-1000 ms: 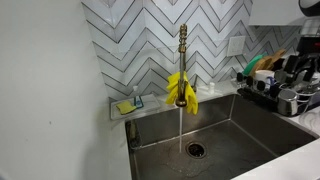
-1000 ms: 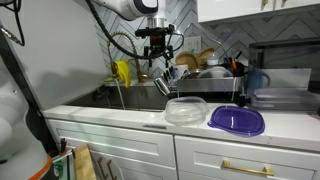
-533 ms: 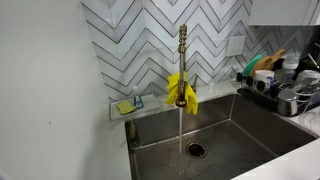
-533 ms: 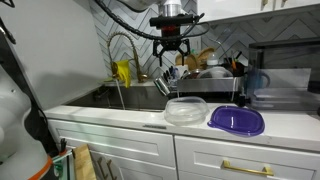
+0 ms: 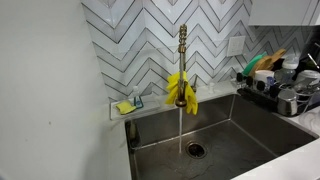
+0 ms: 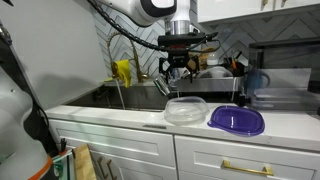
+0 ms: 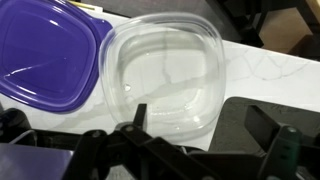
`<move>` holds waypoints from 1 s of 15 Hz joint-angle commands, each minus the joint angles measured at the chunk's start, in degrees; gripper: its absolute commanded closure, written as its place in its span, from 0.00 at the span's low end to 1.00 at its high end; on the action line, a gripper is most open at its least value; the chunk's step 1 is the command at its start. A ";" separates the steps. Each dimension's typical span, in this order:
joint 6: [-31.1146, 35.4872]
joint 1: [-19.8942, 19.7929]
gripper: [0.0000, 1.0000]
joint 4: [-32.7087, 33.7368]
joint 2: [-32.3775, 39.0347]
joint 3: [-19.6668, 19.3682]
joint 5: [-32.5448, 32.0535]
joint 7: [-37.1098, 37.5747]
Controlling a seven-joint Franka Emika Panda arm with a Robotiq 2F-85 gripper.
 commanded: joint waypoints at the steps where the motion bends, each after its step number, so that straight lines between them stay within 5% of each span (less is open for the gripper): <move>1: 0.01 -0.05 0.00 -0.16 0.01 -0.05 0.00 0.03; 15: 20.95 -5.11 0.00 -2.08 10.83 -2.21 8.91 6.35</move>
